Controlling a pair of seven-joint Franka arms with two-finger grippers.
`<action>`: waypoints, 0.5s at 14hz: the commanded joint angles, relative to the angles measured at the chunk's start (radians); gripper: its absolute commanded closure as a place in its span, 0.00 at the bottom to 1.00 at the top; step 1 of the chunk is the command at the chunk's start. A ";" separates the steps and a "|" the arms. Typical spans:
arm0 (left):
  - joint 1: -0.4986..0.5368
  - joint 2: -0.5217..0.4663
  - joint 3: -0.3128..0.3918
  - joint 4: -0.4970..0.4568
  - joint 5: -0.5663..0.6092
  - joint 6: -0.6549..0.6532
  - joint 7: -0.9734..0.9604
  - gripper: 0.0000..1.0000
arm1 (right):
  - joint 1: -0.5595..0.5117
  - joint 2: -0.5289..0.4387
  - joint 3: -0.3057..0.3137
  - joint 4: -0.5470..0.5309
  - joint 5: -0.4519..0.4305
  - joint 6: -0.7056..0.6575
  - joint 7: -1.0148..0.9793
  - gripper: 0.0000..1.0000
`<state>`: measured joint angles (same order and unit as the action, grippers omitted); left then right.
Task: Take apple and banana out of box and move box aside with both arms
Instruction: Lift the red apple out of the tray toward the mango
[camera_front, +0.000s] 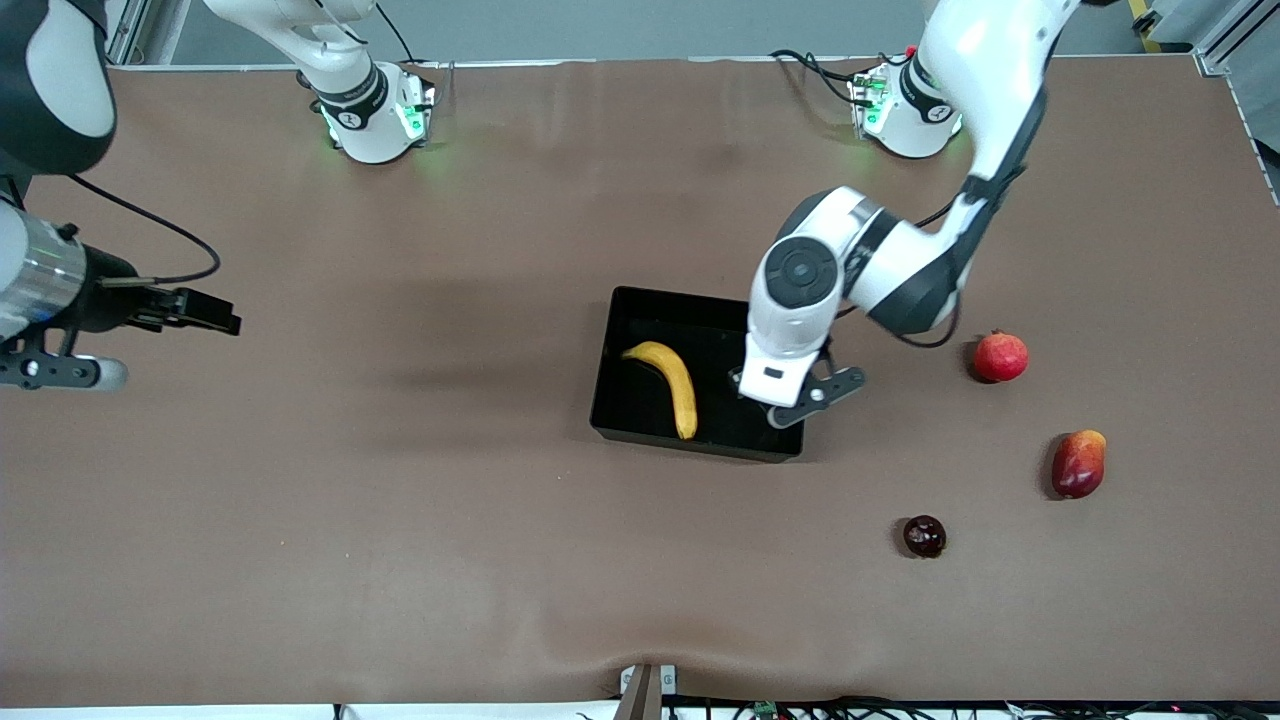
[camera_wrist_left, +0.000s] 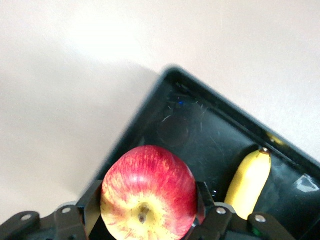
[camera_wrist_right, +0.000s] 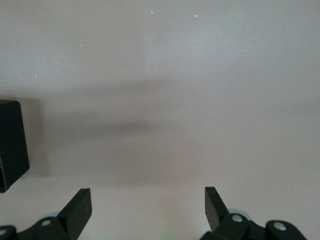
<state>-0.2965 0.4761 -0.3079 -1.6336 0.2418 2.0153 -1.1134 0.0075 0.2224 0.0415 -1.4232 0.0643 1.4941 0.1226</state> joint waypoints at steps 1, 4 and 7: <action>0.080 -0.082 -0.004 -0.017 -0.022 -0.047 0.152 1.00 | 0.022 0.032 0.000 0.041 0.009 -0.011 0.032 0.00; 0.195 -0.102 -0.004 -0.017 -0.062 -0.050 0.344 1.00 | 0.029 0.038 0.000 0.043 0.008 -0.011 0.035 0.00; 0.321 -0.070 0.000 -0.017 -0.061 -0.046 0.525 1.00 | 0.028 0.040 0.000 0.049 0.008 -0.011 0.029 0.00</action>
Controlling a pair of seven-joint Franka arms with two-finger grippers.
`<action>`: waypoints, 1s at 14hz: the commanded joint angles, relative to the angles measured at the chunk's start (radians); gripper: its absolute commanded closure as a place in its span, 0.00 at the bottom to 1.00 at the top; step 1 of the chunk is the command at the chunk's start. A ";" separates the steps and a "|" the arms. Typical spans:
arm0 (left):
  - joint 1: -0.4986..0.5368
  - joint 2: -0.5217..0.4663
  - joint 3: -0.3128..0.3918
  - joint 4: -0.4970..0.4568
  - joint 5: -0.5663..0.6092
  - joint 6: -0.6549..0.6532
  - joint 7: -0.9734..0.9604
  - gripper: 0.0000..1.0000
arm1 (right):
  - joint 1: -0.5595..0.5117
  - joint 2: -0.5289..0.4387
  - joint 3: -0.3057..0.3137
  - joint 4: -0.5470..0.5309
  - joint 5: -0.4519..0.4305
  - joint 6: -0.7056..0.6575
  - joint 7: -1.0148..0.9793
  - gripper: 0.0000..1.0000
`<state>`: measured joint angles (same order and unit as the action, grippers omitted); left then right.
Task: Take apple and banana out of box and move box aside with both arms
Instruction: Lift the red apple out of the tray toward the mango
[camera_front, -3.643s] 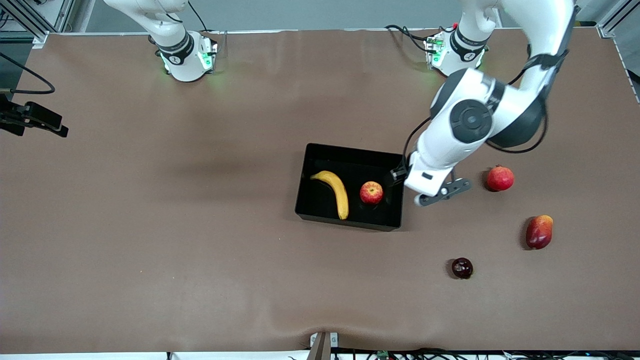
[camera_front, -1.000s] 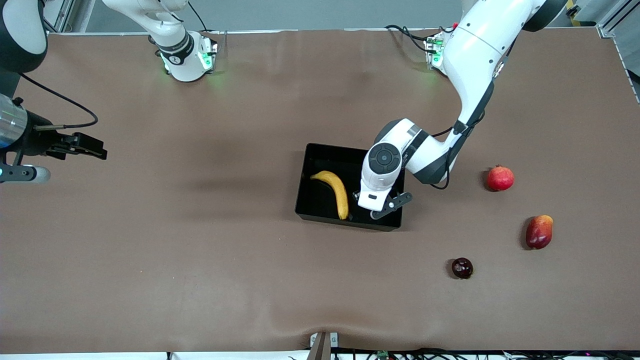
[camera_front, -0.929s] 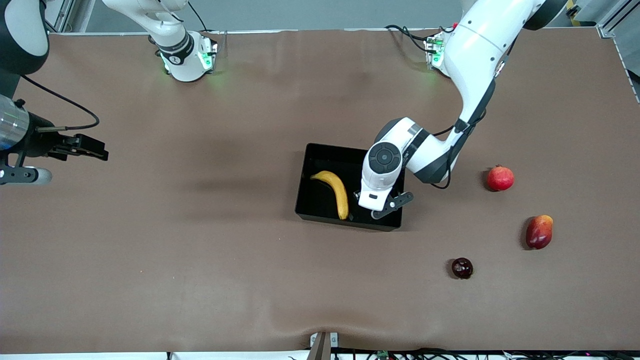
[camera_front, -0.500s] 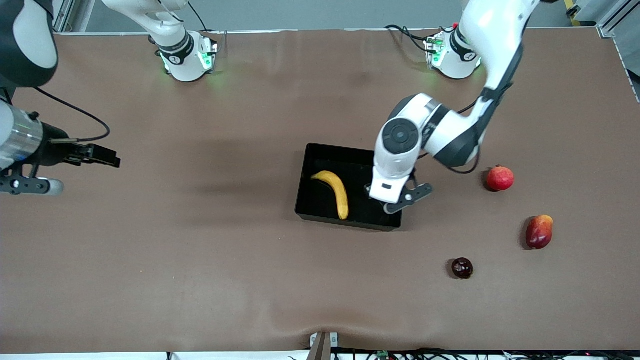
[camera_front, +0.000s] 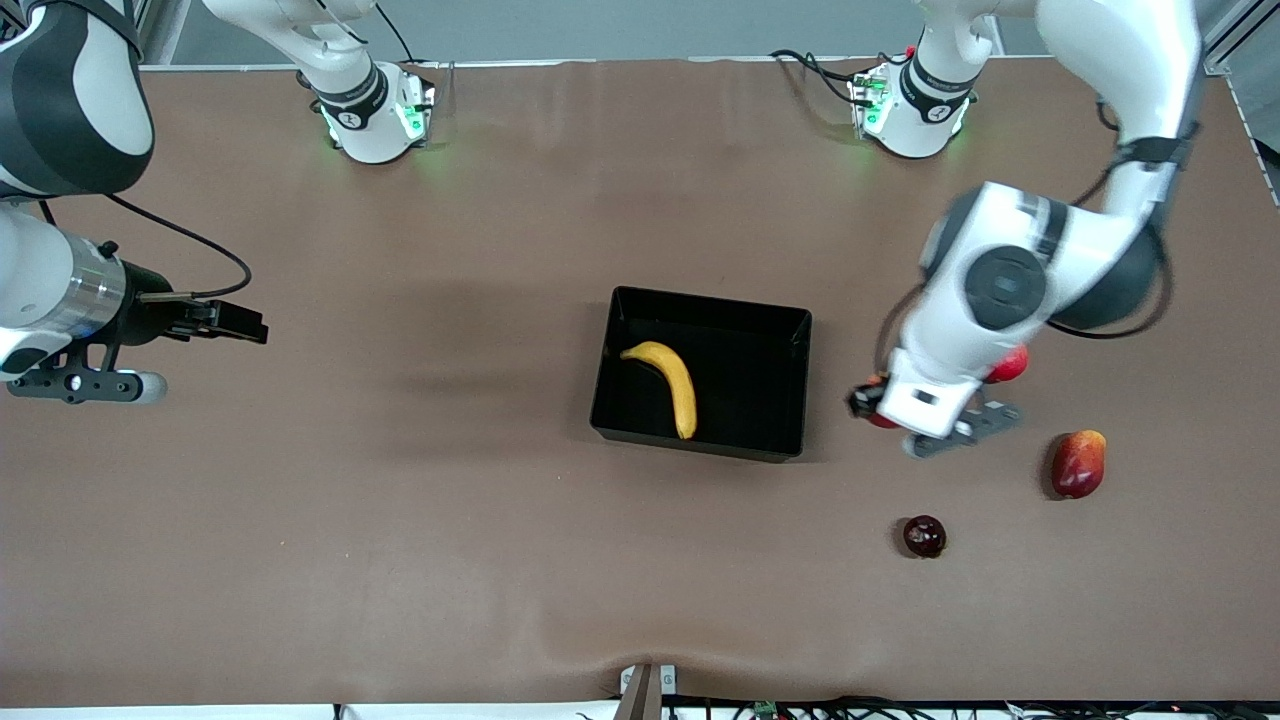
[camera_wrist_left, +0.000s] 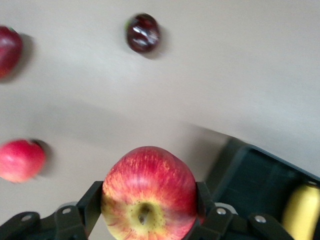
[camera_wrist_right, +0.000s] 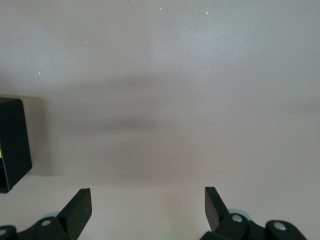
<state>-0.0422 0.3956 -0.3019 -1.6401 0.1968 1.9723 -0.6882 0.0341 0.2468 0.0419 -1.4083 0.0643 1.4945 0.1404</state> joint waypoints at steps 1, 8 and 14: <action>0.103 0.020 -0.006 -0.013 -0.016 0.000 0.151 1.00 | 0.001 0.014 -0.001 0.034 0.008 -0.011 0.011 0.00; 0.318 0.103 -0.005 -0.021 -0.004 0.046 0.391 1.00 | 0.003 0.014 -0.002 0.034 0.008 -0.011 0.013 0.00; 0.407 0.172 -0.005 -0.024 -0.004 0.144 0.507 1.00 | 0.004 0.016 -0.001 0.034 0.008 -0.011 0.013 0.00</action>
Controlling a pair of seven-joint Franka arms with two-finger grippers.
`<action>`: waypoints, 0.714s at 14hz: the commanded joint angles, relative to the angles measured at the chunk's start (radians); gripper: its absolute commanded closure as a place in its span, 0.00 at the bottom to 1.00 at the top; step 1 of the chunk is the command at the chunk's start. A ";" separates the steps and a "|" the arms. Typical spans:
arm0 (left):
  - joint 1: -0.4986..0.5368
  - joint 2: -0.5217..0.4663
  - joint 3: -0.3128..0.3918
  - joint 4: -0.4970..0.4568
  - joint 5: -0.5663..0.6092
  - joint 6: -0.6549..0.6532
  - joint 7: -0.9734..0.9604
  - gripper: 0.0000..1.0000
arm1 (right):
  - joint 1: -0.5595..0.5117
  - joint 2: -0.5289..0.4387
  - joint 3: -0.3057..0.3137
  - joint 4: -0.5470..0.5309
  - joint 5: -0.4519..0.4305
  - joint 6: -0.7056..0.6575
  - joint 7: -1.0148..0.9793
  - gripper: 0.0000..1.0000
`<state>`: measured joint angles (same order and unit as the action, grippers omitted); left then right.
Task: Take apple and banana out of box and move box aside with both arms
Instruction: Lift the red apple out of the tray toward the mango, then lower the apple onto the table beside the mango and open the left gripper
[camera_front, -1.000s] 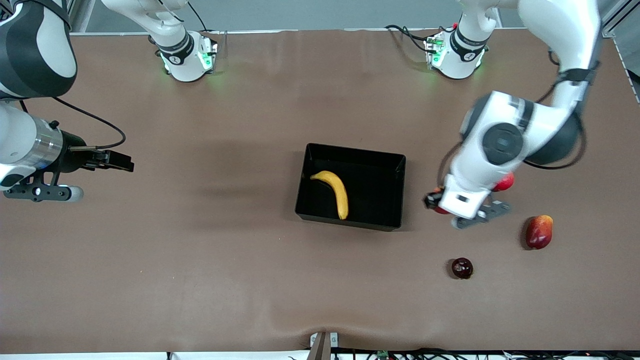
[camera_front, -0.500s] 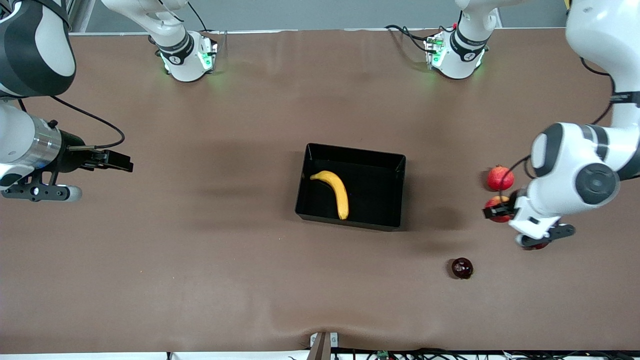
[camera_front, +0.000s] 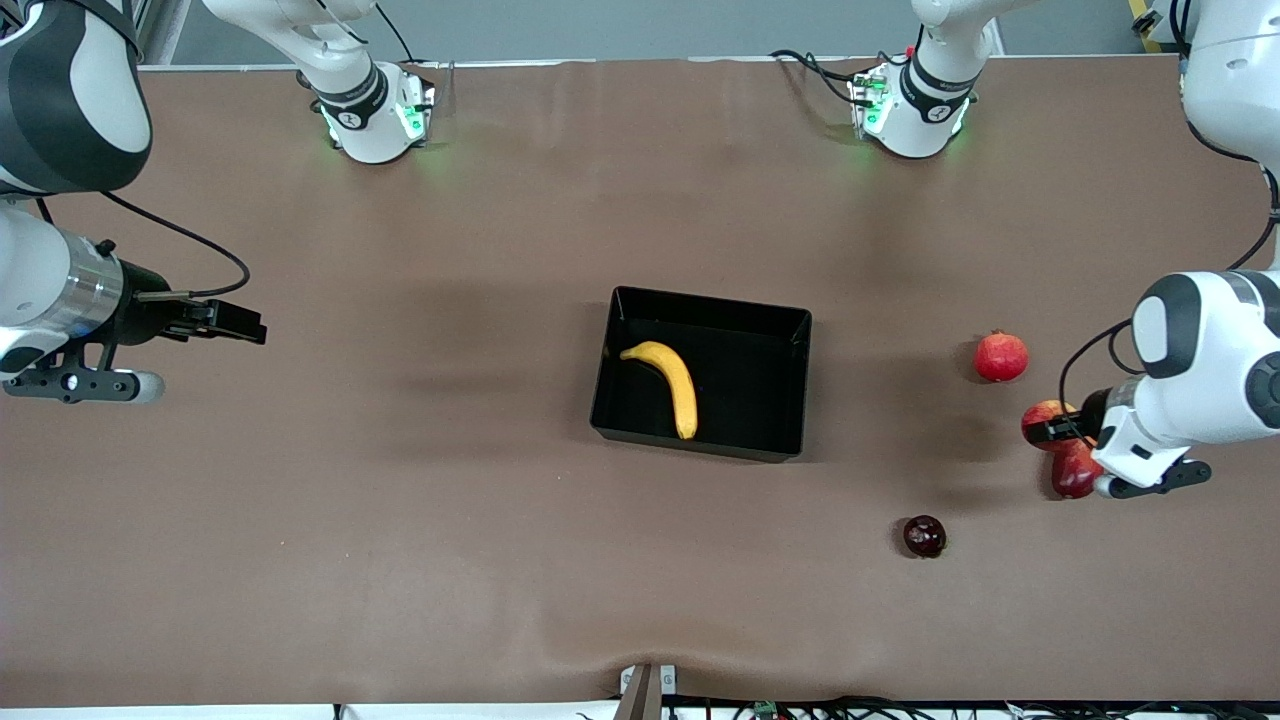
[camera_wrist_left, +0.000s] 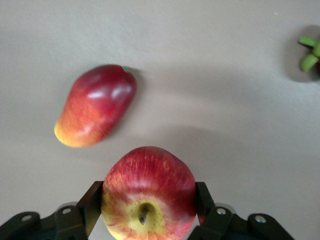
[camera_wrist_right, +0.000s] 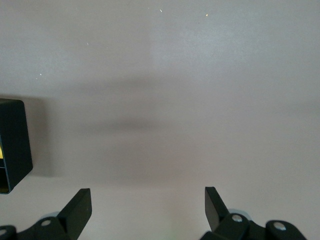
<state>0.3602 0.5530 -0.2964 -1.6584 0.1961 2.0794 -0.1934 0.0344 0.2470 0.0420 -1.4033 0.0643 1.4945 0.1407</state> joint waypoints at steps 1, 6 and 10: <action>0.009 0.021 -0.012 -0.006 -0.003 0.047 0.014 1.00 | 0.004 0.015 -0.001 0.029 0.008 -0.011 0.013 0.00; 0.013 0.042 -0.012 -0.012 -0.003 0.076 0.015 1.00 | 0.005 0.015 -0.001 0.029 0.006 -0.011 0.011 0.00; -0.017 0.044 -0.030 -0.024 -0.017 0.082 -0.034 1.00 | 0.005 0.015 -0.001 0.029 0.006 -0.013 0.011 0.00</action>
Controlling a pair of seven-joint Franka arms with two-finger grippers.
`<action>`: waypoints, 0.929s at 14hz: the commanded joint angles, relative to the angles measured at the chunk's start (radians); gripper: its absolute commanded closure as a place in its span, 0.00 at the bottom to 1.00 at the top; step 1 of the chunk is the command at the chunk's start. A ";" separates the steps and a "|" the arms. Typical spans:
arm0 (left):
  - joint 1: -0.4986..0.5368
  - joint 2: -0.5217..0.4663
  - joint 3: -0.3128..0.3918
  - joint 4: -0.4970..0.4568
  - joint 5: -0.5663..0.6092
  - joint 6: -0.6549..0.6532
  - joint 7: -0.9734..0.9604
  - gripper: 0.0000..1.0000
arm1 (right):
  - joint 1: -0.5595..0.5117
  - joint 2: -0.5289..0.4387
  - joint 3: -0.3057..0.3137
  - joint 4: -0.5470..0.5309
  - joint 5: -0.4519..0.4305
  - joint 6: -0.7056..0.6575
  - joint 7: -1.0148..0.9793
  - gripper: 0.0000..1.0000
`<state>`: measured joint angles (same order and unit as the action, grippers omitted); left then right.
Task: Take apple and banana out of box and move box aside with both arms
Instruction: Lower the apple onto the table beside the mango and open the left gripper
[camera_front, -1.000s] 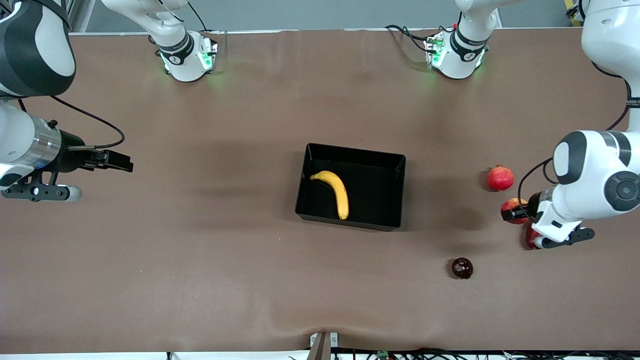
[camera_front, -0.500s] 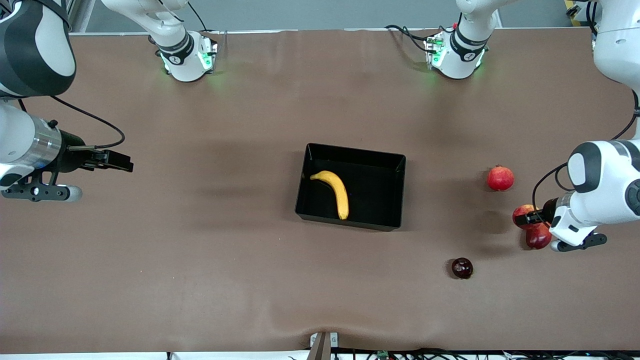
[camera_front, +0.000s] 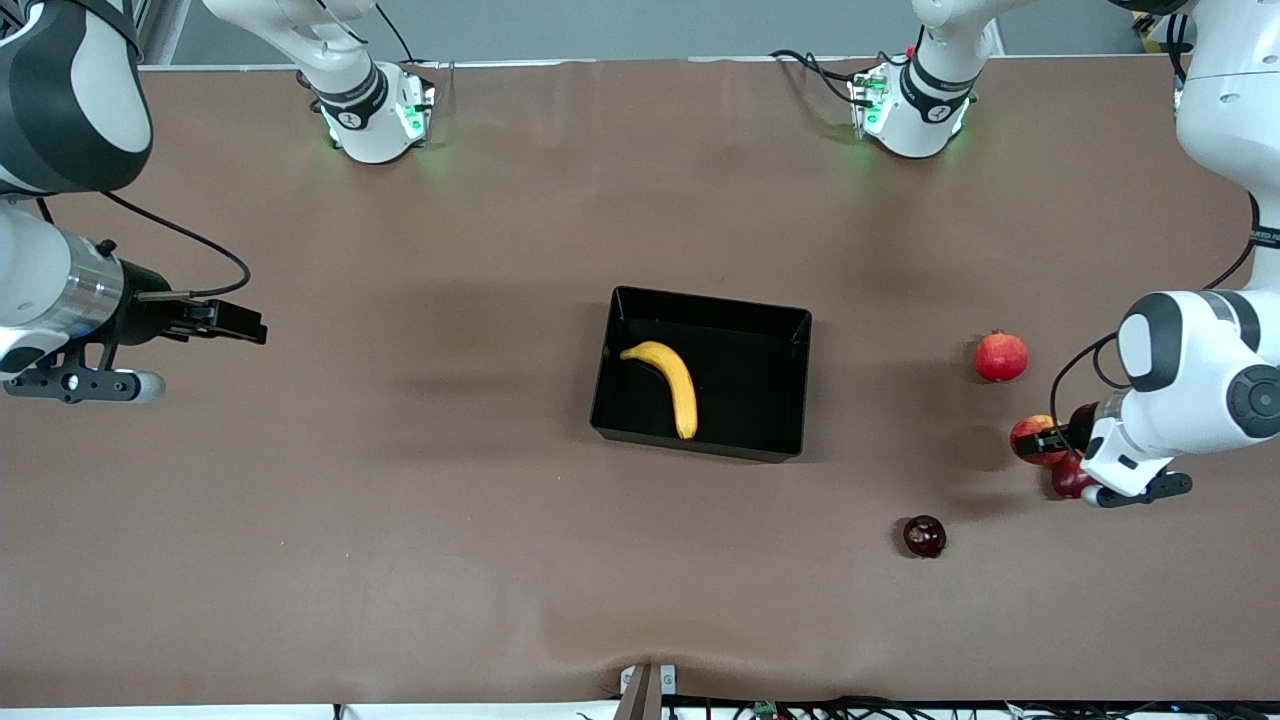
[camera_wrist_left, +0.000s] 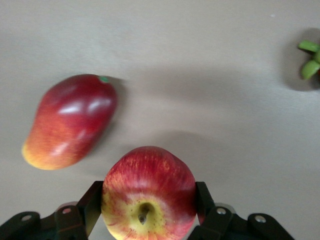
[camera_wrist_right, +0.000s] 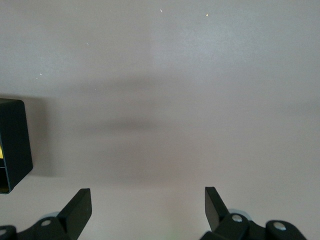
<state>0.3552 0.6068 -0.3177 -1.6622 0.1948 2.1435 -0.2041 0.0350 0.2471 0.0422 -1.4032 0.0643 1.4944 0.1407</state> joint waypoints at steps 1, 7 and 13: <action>-0.021 -0.009 -0.011 -0.025 -0.015 0.018 -0.026 1.00 | 0.005 0.015 -0.001 0.029 0.006 -0.013 0.011 0.00; -0.088 -0.005 -0.011 -0.088 -0.012 0.082 -0.164 1.00 | 0.005 0.015 -0.001 0.029 0.006 -0.011 0.010 0.00; -0.052 -0.005 -0.006 -0.085 0.018 0.127 -0.098 1.00 | 0.003 0.015 -0.001 0.029 0.006 -0.013 0.011 0.00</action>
<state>0.2882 0.6108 -0.3234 -1.7396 0.1982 2.2462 -0.3274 0.0352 0.2473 0.0423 -1.4032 0.0643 1.4944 0.1407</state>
